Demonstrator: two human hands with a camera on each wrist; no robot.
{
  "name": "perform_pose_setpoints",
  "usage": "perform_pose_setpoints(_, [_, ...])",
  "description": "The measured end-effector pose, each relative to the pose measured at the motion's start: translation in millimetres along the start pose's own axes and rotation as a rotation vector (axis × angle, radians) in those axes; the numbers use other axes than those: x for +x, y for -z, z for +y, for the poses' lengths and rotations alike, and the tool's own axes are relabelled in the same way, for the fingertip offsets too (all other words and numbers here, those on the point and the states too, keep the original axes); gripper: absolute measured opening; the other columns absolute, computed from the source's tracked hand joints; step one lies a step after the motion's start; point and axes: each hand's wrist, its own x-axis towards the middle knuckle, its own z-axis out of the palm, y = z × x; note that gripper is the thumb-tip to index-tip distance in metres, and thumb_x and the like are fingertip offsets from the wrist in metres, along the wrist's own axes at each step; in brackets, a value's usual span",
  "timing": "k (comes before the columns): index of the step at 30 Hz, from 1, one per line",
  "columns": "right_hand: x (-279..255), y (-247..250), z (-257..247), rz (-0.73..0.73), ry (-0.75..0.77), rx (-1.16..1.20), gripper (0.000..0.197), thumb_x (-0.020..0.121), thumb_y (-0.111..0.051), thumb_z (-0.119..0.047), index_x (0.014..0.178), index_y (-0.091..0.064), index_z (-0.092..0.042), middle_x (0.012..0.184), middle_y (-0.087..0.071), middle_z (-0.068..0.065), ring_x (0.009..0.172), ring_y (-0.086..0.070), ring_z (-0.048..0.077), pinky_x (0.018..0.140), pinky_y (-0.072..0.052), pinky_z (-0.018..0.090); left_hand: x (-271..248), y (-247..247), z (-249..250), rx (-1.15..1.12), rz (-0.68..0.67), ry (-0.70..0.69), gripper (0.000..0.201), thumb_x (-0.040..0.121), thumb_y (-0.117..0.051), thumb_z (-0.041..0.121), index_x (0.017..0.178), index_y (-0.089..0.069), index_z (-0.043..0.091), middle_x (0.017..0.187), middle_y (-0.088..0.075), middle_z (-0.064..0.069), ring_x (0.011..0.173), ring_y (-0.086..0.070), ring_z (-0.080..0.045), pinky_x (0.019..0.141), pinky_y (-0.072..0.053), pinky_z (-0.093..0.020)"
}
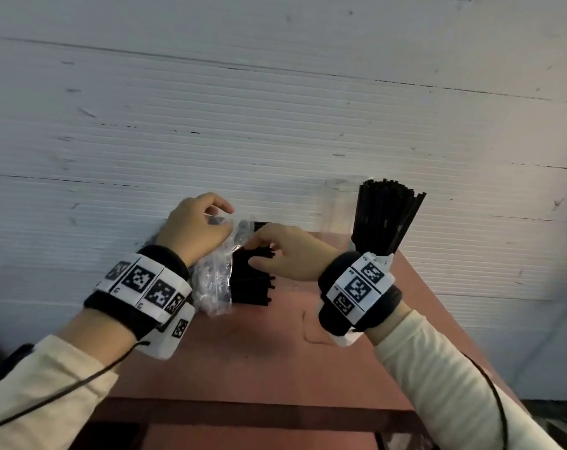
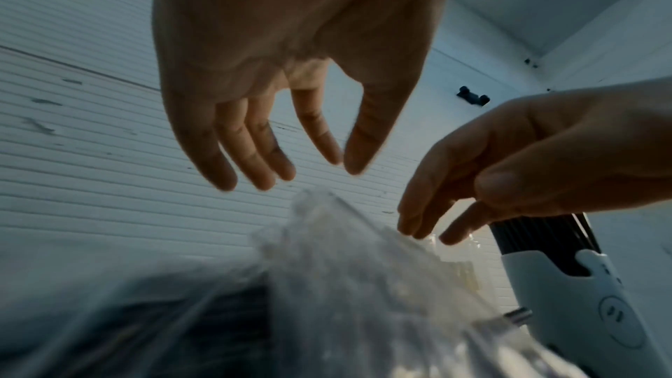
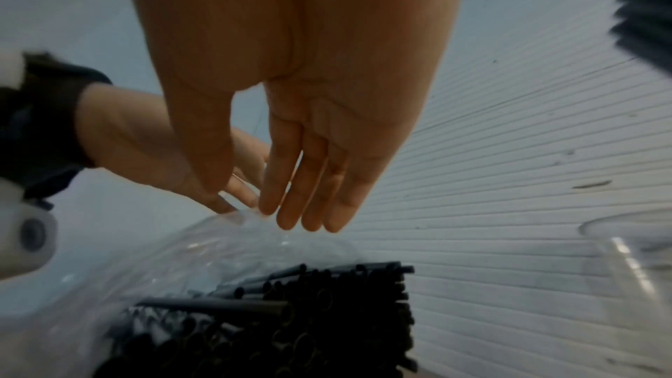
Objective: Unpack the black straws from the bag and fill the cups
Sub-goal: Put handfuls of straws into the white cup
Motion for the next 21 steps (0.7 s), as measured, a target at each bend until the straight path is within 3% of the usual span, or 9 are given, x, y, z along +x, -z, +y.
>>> perform_pose_setpoints(4, [23.7, -13.1, -10.2, -0.207, -0.015, -0.163, 0.041, 0.092, -0.062, -0.031, 0.128, -0.058, -0.013, 0.126, -0.058, 0.004, 0.114, -0.053, 0.018, 0.089, -0.037, 0.023, 2.0, 2.2, -21.1, 0.134, -0.281, 0.064, 0.050, 0.078, -0.075, 0.020, 0.123, -0.056, 0.029, 0.123, -0.055, 0.000, 0.109, -0.056, -0.018, 0.092, -0.048, -0.035])
perform_pose_setpoints(8, [38.2, -27.5, -16.0, -0.234, -0.030, -0.213, 0.044, 0.087, -0.068, -0.029, 0.127, -0.057, -0.012, 0.121, -0.061, 0.005, 0.109, -0.056, 0.022, 0.086, -0.042, 0.027, 3.3, 3.3, -28.2, 0.077, -0.272, 0.076, 0.049, 0.081, -0.059, -0.001, 0.119, -0.057, 0.030, 0.114, -0.058, -0.003, 0.088, -0.059, -0.023, 0.074, -0.054, -0.038])
perform_pose_setpoints(10, [42.5, -33.4, -16.9, -0.232, -0.040, -0.179, 0.045, 0.085, -0.069, -0.029, 0.127, -0.056, -0.016, 0.121, -0.061, 0.004, 0.108, -0.056, 0.021, 0.085, -0.042, 0.027, 3.7, 7.1, -28.9, 0.088, -0.216, 0.060, 0.048, 0.080, -0.055, -0.005, 0.115, -0.061, 0.026, 0.092, -0.061, 0.004, 0.065, -0.057, -0.020, 0.052, -0.049, -0.028])
perform_pose_setpoints(12, [46.1, -36.8, -15.3, -0.205, -0.057, -0.143, 0.043, 0.085, -0.068, -0.029, 0.124, -0.056, -0.019, 0.119, -0.062, 0.003, 0.107, -0.057, 0.021, 0.083, -0.043, 0.027, 5.0, 10.8, -27.8, 0.082, -0.163, 0.050, 0.047, 0.080, -0.054, -0.006, 0.113, -0.064, 0.026, 0.081, -0.057, 0.011, 0.051, -0.053, -0.016, 0.042, -0.042, -0.020])
perform_pose_setpoints(13, [47.9, -37.8, -14.6, -0.191, -0.065, -0.126, 0.042, 0.084, -0.068, -0.028, 0.123, -0.056, -0.019, 0.119, -0.061, 0.003, 0.107, -0.057, 0.022, 0.083, -0.043, 0.027, 5.5, 11.9, -27.8, 0.064, -0.148, 0.042, 0.048, 0.079, -0.054, -0.006, 0.109, -0.065, 0.029, 0.086, -0.060, 0.008, 0.054, -0.058, -0.021, 0.044, -0.047, -0.024])
perform_pose_setpoints(15, [50.3, -38.7, -14.0, -0.173, -0.062, -0.089, 0.044, 0.084, -0.069, -0.026, 0.125, -0.055, -0.019, 0.122, -0.060, 0.004, 0.111, -0.056, 0.022, 0.087, -0.043, 0.028, 5.2, 13.6, -27.5, 0.039, -0.110, 0.003, 0.051, 0.077, -0.055, -0.006, 0.100, -0.066, 0.038, 0.106, -0.067, -0.003, 0.076, -0.068, -0.032, 0.057, -0.055, -0.038])
perform_pose_setpoints(16, [50.6, -38.9, -14.5, -0.168, -0.052, -0.077, 0.047, 0.085, -0.068, -0.025, 0.129, -0.053, -0.018, 0.126, -0.059, 0.004, 0.114, -0.055, 0.022, 0.090, -0.043, 0.028, 5.7, 14.5, -28.4, 0.027, -0.097, -0.013, 0.051, 0.077, -0.056, -0.005, 0.098, -0.066, 0.040, 0.111, -0.068, -0.005, 0.080, -0.068, -0.030, 0.058, -0.055, -0.039])
perform_pose_setpoints(19, [49.8, -39.8, -16.2, -0.146, 0.010, -0.079, 0.056, 0.088, -0.065, -0.022, 0.140, -0.045, -0.021, 0.140, -0.051, 0.004, 0.126, -0.048, 0.022, 0.100, -0.037, 0.026, 8.5, 17.2, -31.6, -0.063, -0.098, -0.068, 0.050, 0.080, -0.055, -0.007, 0.102, -0.069, 0.036, 0.113, -0.069, 0.005, 0.053, -0.056, -0.005, 0.045, -0.045, -0.025])
perform_pose_setpoints(21, [50.2, -41.2, -18.0, -0.145, 0.037, -0.087, 0.057, 0.090, -0.062, -0.018, 0.143, -0.043, -0.023, 0.145, -0.046, 0.004, 0.132, -0.043, 0.021, 0.106, -0.034, 0.028, 9.5, 20.9, -34.6, -0.109, -0.114, -0.096, 0.057, 0.080, -0.051, -0.010, 0.099, -0.069, 0.041, 0.117, -0.068, 0.011, 0.059, -0.059, -0.014, 0.052, -0.047, -0.031])
